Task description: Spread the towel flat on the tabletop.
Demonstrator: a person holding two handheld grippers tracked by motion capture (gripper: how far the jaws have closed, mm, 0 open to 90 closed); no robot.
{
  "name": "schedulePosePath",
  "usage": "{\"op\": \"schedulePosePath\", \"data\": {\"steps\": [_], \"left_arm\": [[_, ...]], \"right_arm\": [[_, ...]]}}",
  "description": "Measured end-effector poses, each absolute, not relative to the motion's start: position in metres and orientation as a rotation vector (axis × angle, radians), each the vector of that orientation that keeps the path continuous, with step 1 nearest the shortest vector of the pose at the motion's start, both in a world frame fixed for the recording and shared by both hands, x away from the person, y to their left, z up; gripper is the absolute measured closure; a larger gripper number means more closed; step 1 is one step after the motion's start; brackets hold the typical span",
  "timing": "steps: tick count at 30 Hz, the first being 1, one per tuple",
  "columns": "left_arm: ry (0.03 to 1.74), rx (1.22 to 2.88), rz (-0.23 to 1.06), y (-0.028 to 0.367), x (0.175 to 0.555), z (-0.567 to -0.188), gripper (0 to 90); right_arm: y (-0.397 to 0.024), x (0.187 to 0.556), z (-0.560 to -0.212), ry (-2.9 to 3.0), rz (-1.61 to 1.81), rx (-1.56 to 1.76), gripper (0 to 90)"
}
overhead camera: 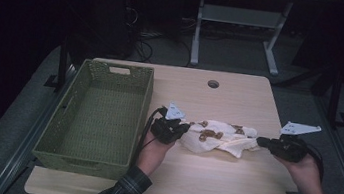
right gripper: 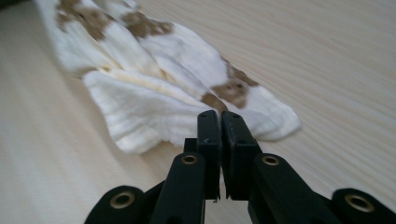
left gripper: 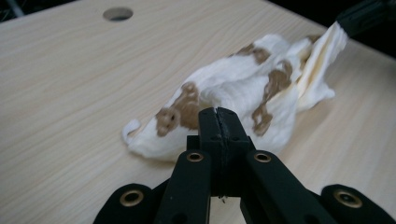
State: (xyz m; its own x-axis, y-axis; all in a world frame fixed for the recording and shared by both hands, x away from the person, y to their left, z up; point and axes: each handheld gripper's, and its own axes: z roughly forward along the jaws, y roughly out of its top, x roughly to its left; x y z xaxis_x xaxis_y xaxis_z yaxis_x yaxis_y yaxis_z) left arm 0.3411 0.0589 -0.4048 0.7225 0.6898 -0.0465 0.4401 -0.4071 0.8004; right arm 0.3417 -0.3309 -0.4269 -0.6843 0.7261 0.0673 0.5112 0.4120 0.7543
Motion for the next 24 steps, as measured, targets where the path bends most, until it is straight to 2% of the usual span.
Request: {"op": "schedulePosePath", "data": {"steps": [5,12,15,17,24], "left_arm": [[0.904,2.112,0.388,0.055,0.349,-0.421,89.7],[0.957,2.186,0.392,0.054,0.36,-0.441,89.6],[0.953,2.181,0.389,0.054,0.359,-0.442,88.6],[0.941,2.162,0.391,0.055,0.356,-0.437,84.7],[0.835,2.161,0.39,0.054,0.337,-0.419,75.2]], "right_arm": [[-0.333,0.364,-0.445,2.426,1.04,1.148,85.9],[-0.329,0.375,-0.46,2.455,0.979,1.183,85.0],[-0.332,0.374,-0.458,2.445,0.996,1.193,76.2],[-0.336,0.372,-0.452,2.418,1.046,1.193,72.1],[-0.334,0.354,-0.431,2.382,1.162,1.129,69.8]]}}
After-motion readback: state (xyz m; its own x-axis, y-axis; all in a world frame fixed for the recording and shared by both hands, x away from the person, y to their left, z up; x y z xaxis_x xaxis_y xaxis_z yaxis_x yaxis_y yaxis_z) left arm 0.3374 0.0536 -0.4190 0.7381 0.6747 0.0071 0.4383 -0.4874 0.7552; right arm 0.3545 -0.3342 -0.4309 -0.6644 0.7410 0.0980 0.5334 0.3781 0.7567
